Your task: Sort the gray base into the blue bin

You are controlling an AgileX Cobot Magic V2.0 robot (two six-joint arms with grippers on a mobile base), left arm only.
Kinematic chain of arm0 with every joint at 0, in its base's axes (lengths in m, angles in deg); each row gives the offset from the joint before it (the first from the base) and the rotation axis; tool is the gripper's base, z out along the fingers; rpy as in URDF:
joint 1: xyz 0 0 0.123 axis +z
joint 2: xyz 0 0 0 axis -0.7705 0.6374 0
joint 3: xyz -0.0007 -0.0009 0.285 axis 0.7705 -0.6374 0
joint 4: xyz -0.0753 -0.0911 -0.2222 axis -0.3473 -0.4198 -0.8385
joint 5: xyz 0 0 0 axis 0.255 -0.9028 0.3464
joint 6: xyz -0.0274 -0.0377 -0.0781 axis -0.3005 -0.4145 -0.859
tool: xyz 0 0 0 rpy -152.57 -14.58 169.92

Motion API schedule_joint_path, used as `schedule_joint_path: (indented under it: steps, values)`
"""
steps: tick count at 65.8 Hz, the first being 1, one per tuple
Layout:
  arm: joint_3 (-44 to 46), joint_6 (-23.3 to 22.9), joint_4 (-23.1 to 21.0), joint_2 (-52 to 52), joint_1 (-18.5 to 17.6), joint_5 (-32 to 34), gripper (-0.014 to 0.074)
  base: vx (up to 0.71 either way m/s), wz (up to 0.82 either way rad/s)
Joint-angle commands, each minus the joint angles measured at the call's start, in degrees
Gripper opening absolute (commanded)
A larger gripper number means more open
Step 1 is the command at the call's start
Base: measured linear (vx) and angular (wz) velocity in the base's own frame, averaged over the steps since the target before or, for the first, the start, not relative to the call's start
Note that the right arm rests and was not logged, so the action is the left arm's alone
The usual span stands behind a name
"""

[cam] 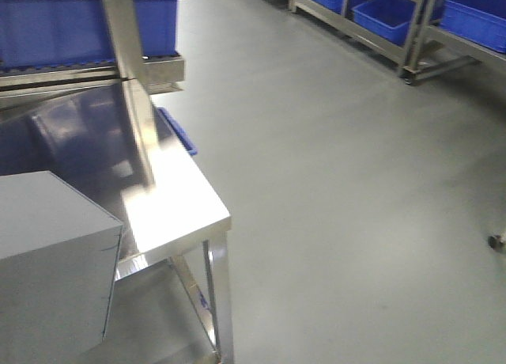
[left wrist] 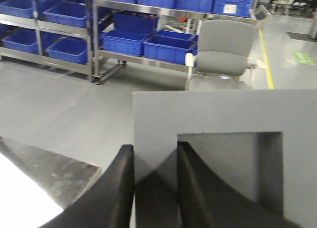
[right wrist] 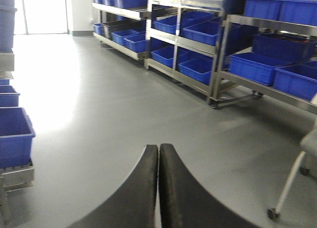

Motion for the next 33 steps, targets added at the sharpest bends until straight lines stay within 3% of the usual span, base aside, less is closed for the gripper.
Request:
schedule_joint_path:
  steps: [1, 33]
  values:
    - [1.44, -0.44, 2.44, 0.71, -0.22, 5.04, 0.0003, -0.07, -0.40]
    - [1.44, -0.44, 2.44, 0.71, -0.22, 5.04, 0.0003, 0.00, -0.36]
